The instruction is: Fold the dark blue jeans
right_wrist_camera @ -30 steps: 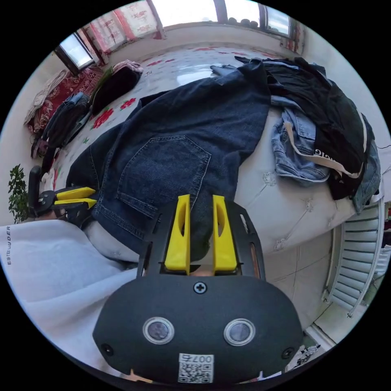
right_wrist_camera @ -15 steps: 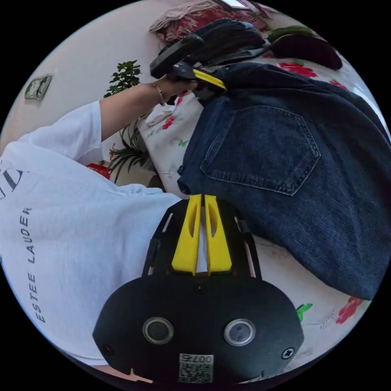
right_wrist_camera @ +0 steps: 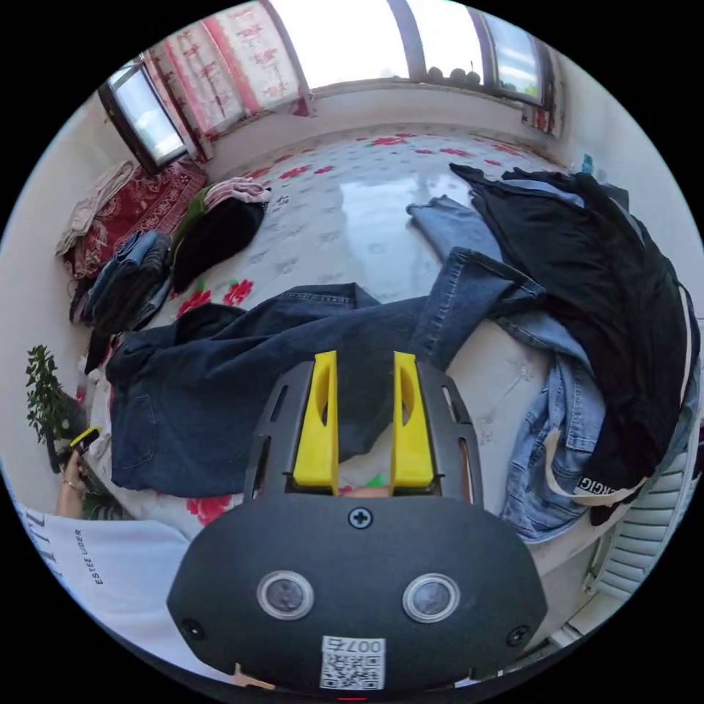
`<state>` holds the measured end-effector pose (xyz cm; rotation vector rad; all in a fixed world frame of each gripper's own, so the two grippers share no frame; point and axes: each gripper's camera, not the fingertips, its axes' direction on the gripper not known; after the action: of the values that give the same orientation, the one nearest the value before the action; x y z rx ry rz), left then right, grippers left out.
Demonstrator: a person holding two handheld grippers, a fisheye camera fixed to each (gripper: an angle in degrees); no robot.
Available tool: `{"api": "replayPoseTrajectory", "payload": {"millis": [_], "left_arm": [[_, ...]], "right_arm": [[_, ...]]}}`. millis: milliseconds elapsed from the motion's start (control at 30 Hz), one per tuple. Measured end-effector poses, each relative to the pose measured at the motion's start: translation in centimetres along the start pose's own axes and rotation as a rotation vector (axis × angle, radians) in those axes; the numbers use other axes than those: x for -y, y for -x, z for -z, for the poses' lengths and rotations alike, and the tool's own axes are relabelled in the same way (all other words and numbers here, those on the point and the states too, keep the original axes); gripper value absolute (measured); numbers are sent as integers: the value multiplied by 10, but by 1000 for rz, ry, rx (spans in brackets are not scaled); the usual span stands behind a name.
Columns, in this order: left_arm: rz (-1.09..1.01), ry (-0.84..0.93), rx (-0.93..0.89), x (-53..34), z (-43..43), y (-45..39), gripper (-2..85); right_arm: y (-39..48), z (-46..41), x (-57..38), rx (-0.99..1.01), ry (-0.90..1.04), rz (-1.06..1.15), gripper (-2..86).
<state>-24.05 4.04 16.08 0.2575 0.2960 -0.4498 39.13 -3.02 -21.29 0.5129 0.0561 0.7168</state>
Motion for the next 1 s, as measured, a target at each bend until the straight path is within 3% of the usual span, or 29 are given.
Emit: {"api": "replayPoseTrajectory", "payload": {"millis": [67,167,267,333,433,533,633,800,867,1000], "left_arm": [[295,-21,-214,-46,10,32,106],[438,48,-274,-79,2,40,114],[435,112,-272,-78,-13,26,114],[411,124,-164,-68,-11,16,106],[270,161,-63,-44,-11,-1,65],[240,190,-59,-22,-7,-4,41],[260,57,-101,-13,36,6,35],[180,-145,-2,-32,134,27,27],[177,-168,72,-57,159,46,27],[267,-40,133,-94,135,71,51]], "right_arm": [[-15,-10,25,-65,27,-7,87],[-33,-26,60,-112,65,-25,88],[-50,-48,77,-98,166,-43,71],[-61,-68,78,-45,299,-33,40],[-73,-36,87,20,261,-35,11],[-93,42,90,170,38,-41,3],[-120,144,70,353,-221,-41,0],[-134,258,-34,367,-427,66,0],[-138,259,-84,357,-360,49,3],[-153,177,-182,250,38,-197,23]]}}
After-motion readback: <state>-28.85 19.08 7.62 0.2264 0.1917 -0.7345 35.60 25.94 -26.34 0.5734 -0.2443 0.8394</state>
